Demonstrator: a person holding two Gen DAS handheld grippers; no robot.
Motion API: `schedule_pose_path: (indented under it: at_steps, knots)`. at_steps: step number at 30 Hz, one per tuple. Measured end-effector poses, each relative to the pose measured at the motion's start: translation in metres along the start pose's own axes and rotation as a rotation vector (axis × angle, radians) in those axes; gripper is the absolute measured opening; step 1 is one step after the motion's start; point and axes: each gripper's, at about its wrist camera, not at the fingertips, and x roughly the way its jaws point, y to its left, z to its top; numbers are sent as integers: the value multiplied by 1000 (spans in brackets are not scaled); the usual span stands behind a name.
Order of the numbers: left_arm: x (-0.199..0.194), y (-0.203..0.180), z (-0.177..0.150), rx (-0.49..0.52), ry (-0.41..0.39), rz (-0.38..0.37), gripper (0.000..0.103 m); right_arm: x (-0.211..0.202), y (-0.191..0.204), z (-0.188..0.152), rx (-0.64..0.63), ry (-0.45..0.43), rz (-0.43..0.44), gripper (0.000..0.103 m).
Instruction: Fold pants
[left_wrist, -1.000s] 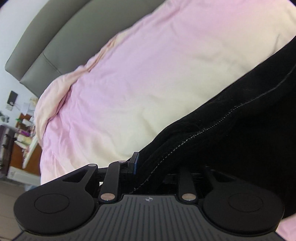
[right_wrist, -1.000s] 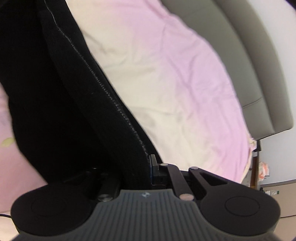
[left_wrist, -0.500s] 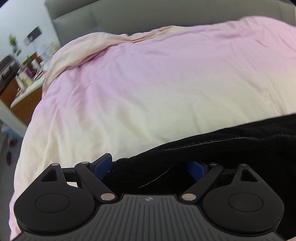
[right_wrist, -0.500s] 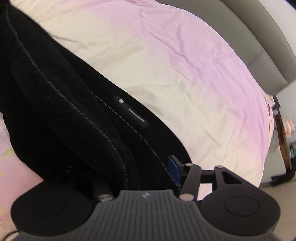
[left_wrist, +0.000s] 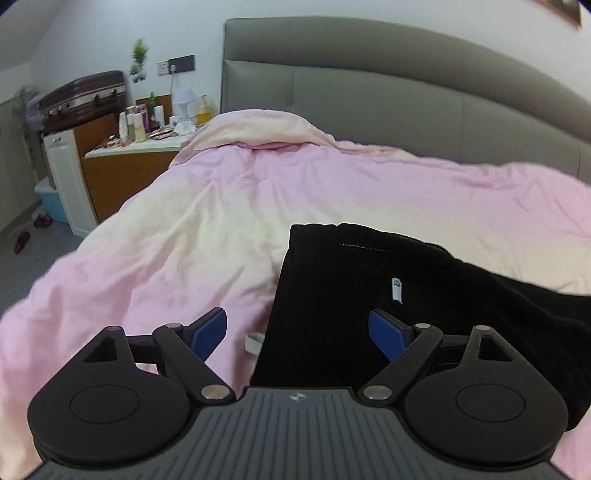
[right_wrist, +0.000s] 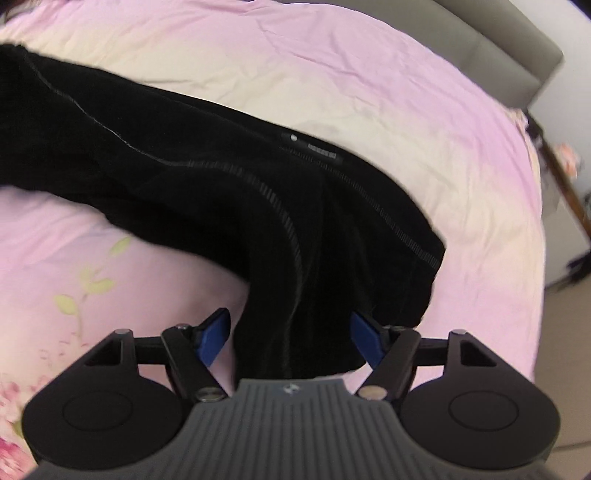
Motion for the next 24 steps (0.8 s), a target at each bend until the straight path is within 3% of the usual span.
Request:
schedule_pose_path:
  at_steps: [3,6,7,12,15,18,22,24]
  knots:
    - [-13,8,-27,-130,-79,-101,102,7,8,-21,62,-14,-62,52]
    - [3,-5,-24,-64,-49,-150,102,3,4,-34,161,-53,-65,7]
    - [9,-8,-24,-41,-53,-149,102,1,1,-36,183,-74,-72,1]
    - [45,1,-33,-83,-32,-126,101,-46,-10,-19,198,-196,-129,1]
    - [64,9,-44,-116,-32,-111,103,-82,-48,8,223,-285,-186,1]
    - [73,0,-40,-80,-7,-63,103,-101,-81,44,220,-320,-220,1]
    - [81,-17,-38,17,58,12,103,-75,-108,101,192,-284,-271,2]
    - [83,-19,-38,32,75,16,103,-35,-126,126,255,-138,-276,11]
